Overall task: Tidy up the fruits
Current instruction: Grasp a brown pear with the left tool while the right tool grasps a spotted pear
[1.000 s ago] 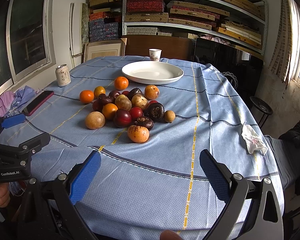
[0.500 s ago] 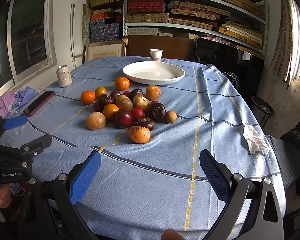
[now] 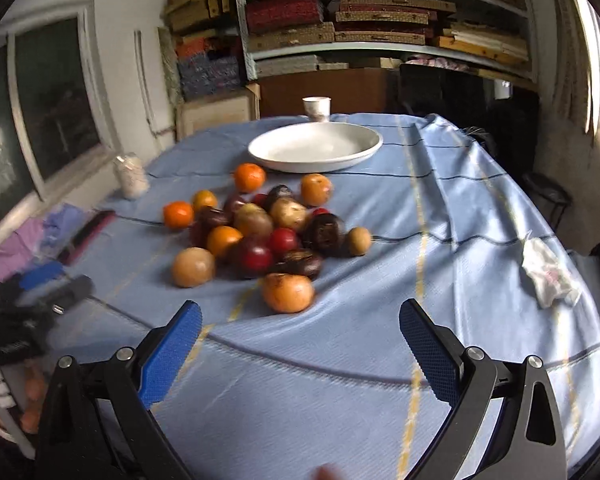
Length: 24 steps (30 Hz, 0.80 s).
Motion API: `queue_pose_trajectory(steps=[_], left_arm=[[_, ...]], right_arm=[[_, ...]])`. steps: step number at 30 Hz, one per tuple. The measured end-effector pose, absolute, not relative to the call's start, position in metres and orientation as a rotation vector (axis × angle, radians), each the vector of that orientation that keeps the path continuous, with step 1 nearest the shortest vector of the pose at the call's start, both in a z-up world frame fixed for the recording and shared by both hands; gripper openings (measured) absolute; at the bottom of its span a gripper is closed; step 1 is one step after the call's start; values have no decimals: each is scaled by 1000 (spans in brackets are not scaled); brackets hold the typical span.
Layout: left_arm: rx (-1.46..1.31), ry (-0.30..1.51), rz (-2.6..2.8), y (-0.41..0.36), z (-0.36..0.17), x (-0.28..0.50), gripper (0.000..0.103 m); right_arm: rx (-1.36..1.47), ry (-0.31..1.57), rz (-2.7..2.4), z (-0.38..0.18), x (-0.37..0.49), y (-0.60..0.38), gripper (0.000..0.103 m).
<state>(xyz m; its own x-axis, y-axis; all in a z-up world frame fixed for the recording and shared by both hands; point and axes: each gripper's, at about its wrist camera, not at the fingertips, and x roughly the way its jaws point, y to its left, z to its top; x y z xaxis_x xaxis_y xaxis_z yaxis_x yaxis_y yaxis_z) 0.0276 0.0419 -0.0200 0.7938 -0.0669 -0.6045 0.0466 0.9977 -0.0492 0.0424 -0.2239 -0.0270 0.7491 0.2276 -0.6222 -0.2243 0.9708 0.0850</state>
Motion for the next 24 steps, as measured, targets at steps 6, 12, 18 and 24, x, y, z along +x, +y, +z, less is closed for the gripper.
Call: queue_pose_trajectory(steps=[6,12,18,24], left_arm=[[-46,710,-60,52,-24,56,98],[-42,763,-92,50,-32,73,98],[-37,806,-119,40,-38,91,98],[-20,853,-182,21,-44,108,87]], right_arm=[[-70,754,284,-37,75,-207,83],[-59,841,313,-53,101,-196,67],[-10,904,332,-68,113,-198,47],[47,847,376,-68,108,-206,40]])
